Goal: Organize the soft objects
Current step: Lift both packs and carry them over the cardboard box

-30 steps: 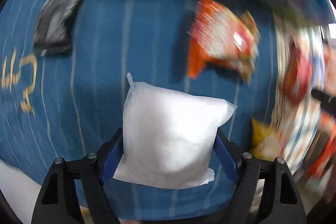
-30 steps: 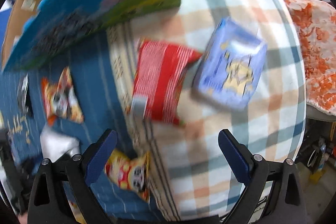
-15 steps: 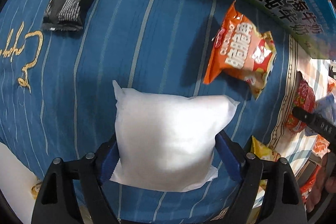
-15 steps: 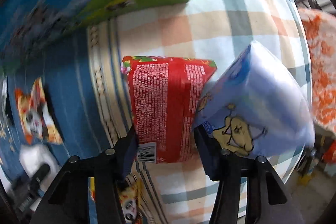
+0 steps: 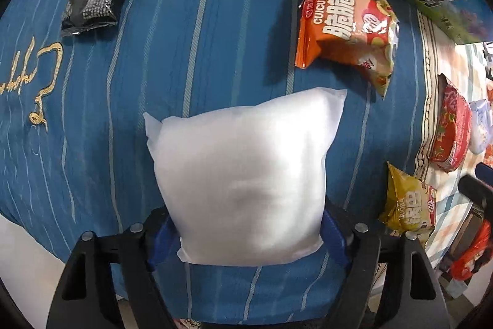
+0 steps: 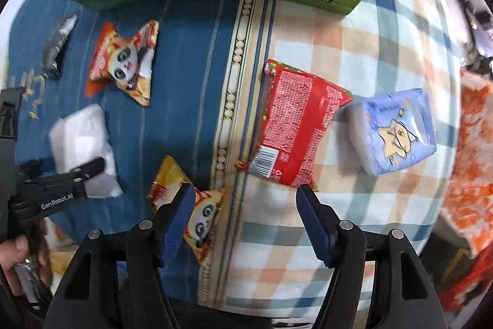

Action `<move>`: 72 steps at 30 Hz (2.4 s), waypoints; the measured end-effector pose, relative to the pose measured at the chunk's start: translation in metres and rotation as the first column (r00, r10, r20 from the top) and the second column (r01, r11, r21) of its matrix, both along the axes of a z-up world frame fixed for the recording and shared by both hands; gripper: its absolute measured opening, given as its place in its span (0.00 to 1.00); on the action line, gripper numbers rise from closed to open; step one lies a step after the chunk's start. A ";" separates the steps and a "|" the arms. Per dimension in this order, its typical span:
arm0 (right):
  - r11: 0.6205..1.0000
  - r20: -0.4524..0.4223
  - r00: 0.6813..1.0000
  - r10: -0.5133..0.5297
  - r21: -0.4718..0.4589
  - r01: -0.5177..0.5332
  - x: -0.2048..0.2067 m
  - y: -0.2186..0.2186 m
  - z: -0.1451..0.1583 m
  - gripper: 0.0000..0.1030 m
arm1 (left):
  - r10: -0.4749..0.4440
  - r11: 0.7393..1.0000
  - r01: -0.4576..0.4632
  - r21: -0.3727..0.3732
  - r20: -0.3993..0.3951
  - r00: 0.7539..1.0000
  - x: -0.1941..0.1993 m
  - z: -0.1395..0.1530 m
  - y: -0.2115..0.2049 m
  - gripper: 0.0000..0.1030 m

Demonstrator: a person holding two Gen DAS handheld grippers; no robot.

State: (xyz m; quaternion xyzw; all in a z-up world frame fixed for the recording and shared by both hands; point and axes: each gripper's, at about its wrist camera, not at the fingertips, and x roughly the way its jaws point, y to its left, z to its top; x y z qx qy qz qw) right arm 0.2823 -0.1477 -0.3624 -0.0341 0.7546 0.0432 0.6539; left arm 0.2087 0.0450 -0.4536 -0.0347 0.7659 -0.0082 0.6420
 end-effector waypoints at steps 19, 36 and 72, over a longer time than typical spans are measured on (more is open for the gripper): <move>0.974 -0.111 0.968 -0.224 -0.049 0.220 0.011 -0.017 -0.039 0.47 | -0.019 1.000 0.019 -0.007 0.012 1.000 0.023 0.002 -0.003 0.71; 0.966 -0.049 0.968 -0.246 -0.087 0.242 -0.027 -0.011 -0.047 0.48 | 0.042 0.999 -0.042 0.004 0.012 0.999 0.029 -0.029 -0.001 0.70; 0.985 0.406 0.901 -0.155 0.134 0.110 0.003 0.045 0.231 0.44 | -0.219 0.962 0.270 -0.038 0.484 0.847 0.075 0.267 -0.077 0.65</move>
